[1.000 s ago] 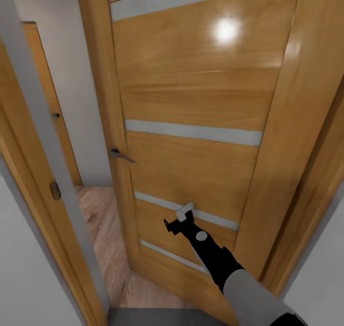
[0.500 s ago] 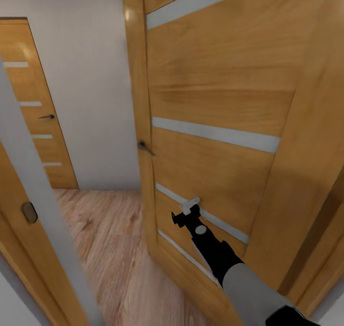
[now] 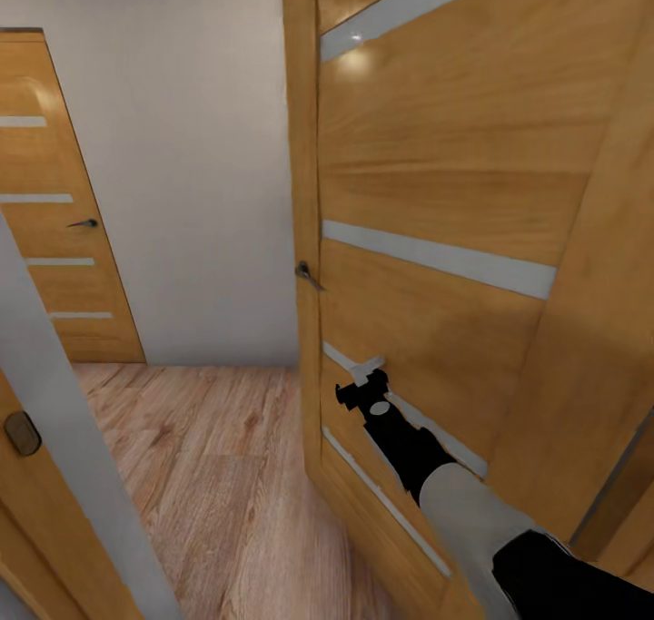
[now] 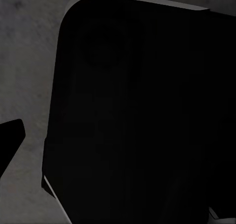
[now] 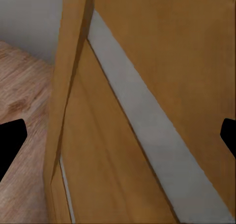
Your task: Move the two storage containers from the living room to the garage. In the garage, place one container on the floor and stack the other container on top of it (either order is fine).
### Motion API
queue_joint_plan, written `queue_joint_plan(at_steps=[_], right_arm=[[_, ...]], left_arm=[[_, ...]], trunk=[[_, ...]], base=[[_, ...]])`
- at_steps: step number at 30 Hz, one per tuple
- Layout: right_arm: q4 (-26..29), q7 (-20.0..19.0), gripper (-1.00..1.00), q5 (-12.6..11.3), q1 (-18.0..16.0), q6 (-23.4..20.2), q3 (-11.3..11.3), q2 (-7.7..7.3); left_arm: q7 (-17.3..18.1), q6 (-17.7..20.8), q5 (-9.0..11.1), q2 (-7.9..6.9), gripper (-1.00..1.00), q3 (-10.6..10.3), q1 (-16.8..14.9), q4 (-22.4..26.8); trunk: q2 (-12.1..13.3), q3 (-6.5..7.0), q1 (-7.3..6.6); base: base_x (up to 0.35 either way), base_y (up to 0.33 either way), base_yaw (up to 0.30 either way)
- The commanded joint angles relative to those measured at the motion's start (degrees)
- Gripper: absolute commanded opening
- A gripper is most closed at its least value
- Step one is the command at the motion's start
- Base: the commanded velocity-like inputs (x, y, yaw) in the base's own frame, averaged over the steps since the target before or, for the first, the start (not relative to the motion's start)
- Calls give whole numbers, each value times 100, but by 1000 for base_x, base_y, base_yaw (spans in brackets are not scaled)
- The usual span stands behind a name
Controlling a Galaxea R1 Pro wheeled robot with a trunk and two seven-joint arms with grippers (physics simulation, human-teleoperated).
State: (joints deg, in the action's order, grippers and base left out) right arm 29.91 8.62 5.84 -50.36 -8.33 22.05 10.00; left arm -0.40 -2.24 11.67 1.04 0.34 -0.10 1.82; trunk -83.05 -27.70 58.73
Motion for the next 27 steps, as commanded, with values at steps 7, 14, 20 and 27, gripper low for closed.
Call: queue_joint_plan(at_steps=[7, 14, 20, 27], right_arm=[[-220, 135, 100, -604, -360, -58, 7, 0], [-187, 66, 100, -658, -355, 289, 18, 0], [-194, 66, 100, -657, -374, 448, 12, 0], [-193, 276, 100, -1115, -378, 628, -19, 0]], left_arm=[[-4, -14, 32, 1, 100, 1, 1, 3], [-4, -14, 35, 1, 100, 1, 1, 3], [-4, -14, 36, 1, 100, 1, 1, 3], [-4, -14, 36, 1, 100, 1, 1, 3]], trunk=[[-3, -5, 0], [-3, -5, 0], [-3, -5, 0], [-3, -5, 0]], base=[[0, 0, 0], [0, 0, 0], [0, 0, 0], [0, 0, 0]])
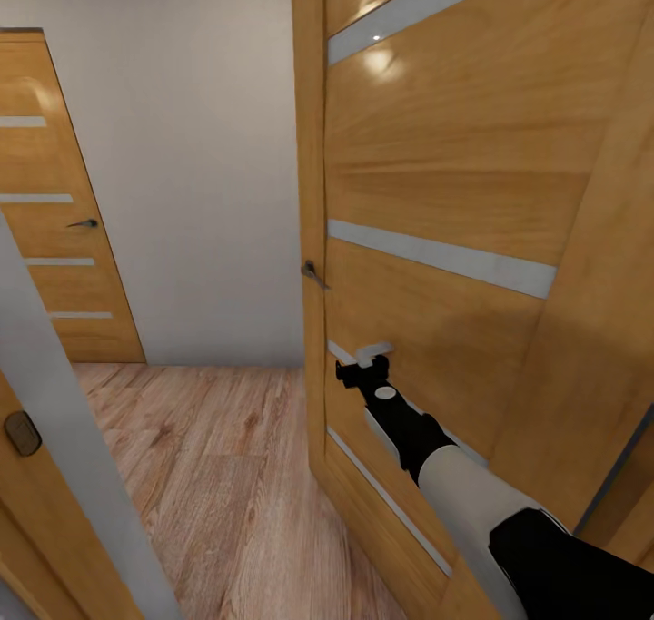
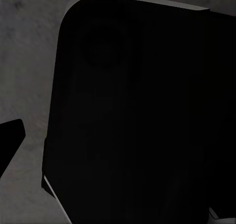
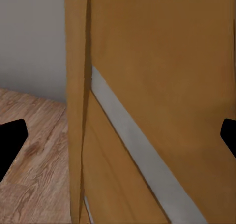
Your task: Move the two storage containers from the living room to the garage. In the garage, place one container on the floor and stack the other container on top of it (either order is fine).
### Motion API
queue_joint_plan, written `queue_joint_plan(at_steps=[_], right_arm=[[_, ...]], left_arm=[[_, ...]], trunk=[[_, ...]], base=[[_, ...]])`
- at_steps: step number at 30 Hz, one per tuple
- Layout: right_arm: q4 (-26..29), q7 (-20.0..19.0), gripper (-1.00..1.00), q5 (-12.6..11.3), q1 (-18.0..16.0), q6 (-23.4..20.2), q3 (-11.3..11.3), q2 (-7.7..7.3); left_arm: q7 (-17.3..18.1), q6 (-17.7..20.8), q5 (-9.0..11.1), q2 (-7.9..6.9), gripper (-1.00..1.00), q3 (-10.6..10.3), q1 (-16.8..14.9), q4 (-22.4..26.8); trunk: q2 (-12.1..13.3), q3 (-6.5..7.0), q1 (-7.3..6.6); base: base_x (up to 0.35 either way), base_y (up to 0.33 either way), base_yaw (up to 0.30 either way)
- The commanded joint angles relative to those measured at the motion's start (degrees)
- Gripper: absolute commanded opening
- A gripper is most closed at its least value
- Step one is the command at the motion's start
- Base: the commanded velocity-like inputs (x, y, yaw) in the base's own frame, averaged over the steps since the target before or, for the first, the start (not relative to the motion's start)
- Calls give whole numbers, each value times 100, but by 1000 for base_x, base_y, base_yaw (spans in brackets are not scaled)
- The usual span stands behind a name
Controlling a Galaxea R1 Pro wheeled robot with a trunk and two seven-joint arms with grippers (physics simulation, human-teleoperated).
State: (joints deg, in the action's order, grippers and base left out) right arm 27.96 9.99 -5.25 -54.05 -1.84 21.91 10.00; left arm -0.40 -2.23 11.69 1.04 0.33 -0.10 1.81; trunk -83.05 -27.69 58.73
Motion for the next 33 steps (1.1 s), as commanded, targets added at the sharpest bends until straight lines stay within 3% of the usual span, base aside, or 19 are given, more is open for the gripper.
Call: queue_joint_plan(at_steps=[1, 4, 9, 12, 15, 19, 33], right_arm=[[2, 205, 100, -137, -9, 47, -2, 0], [-26, 254, 100, -321, -9, 182, 8, 0], [-40, 149, 100, -426, -4, 253, 65, 0], [-19, -73, 100, -441, -1, 271, 561, 0], [-9, -117, 100, -447, 0, 279, 886, 0], [10, -139, 100, -451, 0, 293, 1112, 0], [25, -124, 100, -483, 0, 272, 1192, 0]], left_arm=[[-4, -15, 31, 1, 100, 2, 2, 3], [-4, -15, 33, 1, 100, 2, 2, 3], [-4, -15, 32, 1, 100, 2, 2, 3], [-4, -15, 35, 1, 100, 2, 2, 3], [-6, -15, 32, 1, 100, 2, 2, 3], [-5, -15, 34, 1, 100, 2, 2, 3], [-4, -15, 35, 1, 100, 2, 2, 3]], trunk=[[-3, -6, 0], [-3, -6, 0], [-3, -6, 0], [-3, -6, 0], [-3, -6, 0], [-3, -6, 0], [-3, -6, 0]], base=[[0, 0, 0], [0, 0, 0], [0, 0, 0], [0, 0, 0], [0, 0, 0], [0, 0, 0], [0, 0, 0]])
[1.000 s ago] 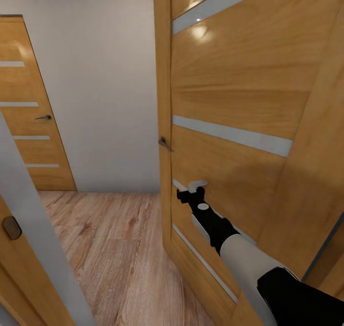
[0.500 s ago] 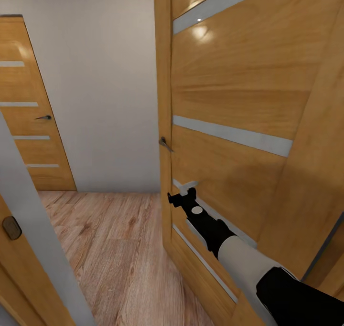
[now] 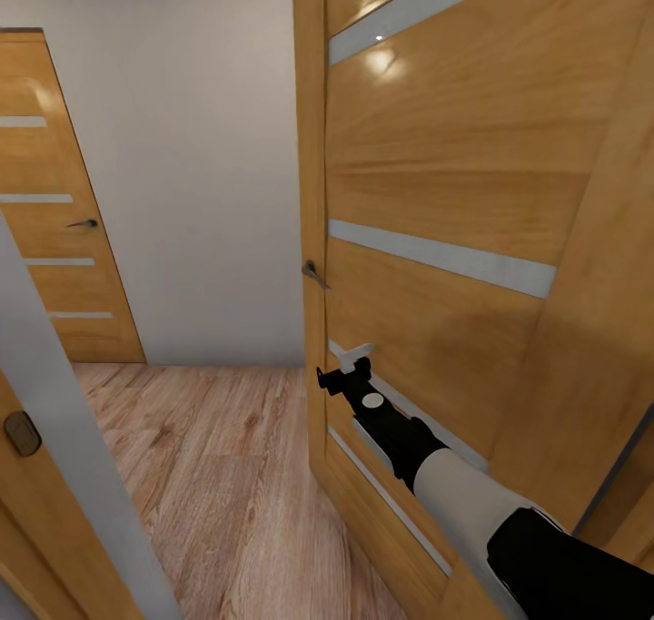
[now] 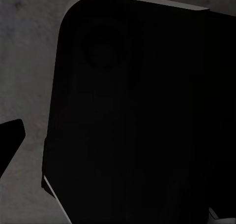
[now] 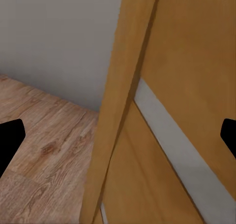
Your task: Move the two storage containers from the living room to the garage. In the garage, place one container on the floor and stack the other container on top of it (either order is fine).
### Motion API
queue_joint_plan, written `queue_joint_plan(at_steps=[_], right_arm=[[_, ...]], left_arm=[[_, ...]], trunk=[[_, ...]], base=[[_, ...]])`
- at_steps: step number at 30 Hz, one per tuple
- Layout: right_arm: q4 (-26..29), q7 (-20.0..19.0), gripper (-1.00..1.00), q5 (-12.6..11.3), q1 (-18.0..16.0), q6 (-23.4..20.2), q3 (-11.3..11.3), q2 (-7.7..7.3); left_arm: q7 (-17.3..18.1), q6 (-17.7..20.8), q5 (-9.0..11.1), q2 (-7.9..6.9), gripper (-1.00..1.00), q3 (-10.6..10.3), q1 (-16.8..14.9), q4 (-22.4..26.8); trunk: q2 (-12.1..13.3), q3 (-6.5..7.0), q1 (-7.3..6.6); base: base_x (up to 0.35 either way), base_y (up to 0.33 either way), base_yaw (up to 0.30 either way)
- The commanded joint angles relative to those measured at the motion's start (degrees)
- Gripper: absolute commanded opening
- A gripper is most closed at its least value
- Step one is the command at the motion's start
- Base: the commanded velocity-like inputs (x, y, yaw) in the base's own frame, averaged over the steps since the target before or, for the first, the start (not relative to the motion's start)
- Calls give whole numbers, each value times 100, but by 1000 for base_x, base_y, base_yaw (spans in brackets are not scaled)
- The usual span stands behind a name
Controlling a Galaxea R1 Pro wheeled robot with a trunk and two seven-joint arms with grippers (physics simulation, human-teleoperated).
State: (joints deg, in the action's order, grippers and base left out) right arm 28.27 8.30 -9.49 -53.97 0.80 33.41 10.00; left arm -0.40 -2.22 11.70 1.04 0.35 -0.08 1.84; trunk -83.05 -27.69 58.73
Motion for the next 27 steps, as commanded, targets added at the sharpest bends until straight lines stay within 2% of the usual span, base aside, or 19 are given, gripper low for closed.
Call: queue_joint_plan(at_steps=[1, 15, 21, 27], right_arm=[[-6, 49, 100, -60, -9, 4, 42, 0], [12, 60, 100, -51, -9, -34, 51, 0], [18, 96, 100, -15, -9, -326, 53, 0], [18, 100, 100, -31, -9, -358, 39, 0]], left_arm=[[-4, -16, 34, 1, 100, 0, -1, 0], [-7, -16, 34, -2, 100, 4, -1, 0], [-7, -16, 40, -7, 100, 7, -1, 0], [-6, -16, 40, -7, 100, 9, -1, 0]], trunk=[[-3, -6, 0], [-3, -6, 0], [-3, -6, 0], [-3, -6, 0]], base=[[0, 0, 0], [12, 0, 0], [247, 0, 0], [311, 0, 0]])
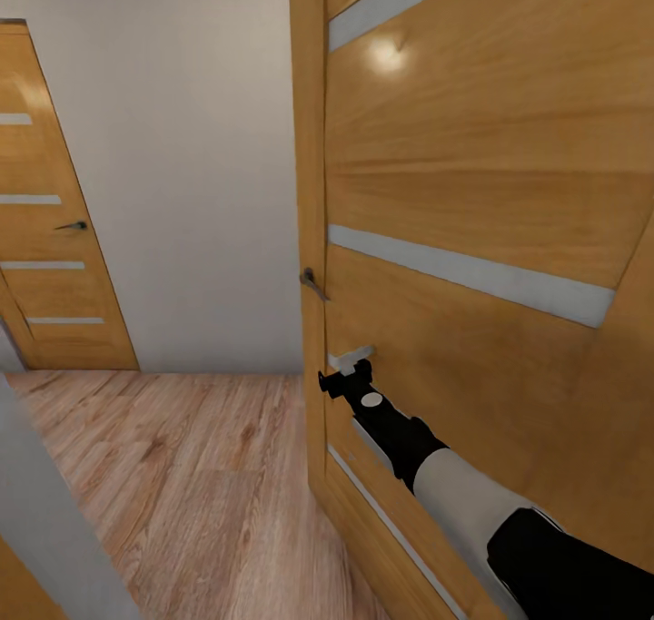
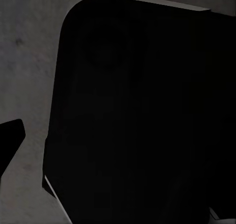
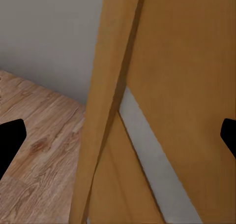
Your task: Move the two storage containers from the living room to the garage. In the garage, place one container on the floor and stack the other container on top of it (either order is fine).
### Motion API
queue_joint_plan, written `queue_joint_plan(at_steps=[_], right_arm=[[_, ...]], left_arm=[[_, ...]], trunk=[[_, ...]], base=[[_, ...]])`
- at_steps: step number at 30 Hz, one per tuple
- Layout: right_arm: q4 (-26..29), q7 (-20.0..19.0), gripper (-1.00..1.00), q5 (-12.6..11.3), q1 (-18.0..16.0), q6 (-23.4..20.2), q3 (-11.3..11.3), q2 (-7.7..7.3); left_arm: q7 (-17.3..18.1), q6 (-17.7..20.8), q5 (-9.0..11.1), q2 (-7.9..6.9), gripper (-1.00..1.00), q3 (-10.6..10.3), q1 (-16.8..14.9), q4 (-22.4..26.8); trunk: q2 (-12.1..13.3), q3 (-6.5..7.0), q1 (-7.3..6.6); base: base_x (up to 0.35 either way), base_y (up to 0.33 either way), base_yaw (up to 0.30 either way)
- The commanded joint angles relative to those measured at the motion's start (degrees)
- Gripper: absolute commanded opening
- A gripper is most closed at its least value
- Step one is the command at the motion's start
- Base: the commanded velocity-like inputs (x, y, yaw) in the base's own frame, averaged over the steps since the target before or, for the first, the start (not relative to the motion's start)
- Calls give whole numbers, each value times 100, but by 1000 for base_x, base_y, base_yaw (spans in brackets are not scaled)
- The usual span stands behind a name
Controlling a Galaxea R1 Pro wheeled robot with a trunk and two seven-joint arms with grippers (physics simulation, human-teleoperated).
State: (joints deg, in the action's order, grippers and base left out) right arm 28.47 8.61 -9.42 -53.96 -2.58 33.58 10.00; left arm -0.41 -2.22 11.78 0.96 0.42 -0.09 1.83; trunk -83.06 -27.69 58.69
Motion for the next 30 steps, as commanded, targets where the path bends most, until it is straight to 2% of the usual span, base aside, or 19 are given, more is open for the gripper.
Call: queue_joint_plan(at_steps=[1, 30], right_arm=[[-3, 70, 100, -39, -10, -19, 20, 0], [-25, 71, 100, -31, -10, 1, -60, 0]], left_arm=[[-4, -16, 34, 1, 100, 2, 0, 1], [-6, -16, 31, 0, 100, -3, 0, 1]], trunk=[[-2, -6, 3], [-2, -6, 3]], base=[[318, 0, 0], [295, 0, 0]])
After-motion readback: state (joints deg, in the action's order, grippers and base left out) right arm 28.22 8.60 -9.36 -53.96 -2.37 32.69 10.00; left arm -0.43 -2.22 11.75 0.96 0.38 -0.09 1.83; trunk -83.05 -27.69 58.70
